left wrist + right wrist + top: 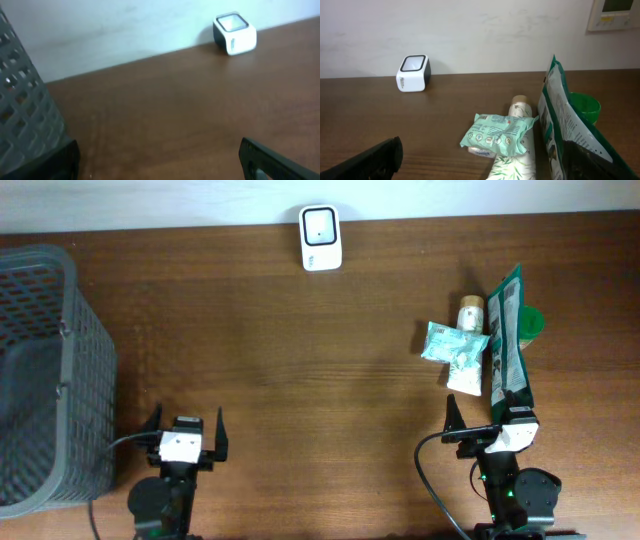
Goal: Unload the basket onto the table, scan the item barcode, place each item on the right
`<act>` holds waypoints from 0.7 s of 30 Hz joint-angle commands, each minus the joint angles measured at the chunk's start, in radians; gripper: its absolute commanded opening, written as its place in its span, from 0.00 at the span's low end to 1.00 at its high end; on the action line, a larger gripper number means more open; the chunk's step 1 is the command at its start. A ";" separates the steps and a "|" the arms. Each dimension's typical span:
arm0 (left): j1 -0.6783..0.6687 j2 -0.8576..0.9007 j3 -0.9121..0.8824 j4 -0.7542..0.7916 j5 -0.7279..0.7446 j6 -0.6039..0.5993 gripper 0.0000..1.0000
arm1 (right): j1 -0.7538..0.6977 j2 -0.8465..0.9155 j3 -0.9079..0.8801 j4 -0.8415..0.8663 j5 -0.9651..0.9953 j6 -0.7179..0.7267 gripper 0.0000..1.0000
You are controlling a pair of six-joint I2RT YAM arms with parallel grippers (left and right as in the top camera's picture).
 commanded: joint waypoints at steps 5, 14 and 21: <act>-0.007 -0.155 -0.005 -0.056 0.007 0.045 0.99 | -0.006 -0.008 -0.005 -0.005 -0.013 -0.007 0.98; -0.007 -0.154 -0.004 -0.056 0.007 0.045 0.99 | -0.006 -0.008 -0.005 -0.005 -0.013 -0.007 0.99; -0.007 -0.154 -0.004 -0.056 0.007 0.045 0.99 | -0.006 -0.008 -0.005 -0.005 -0.013 -0.007 0.98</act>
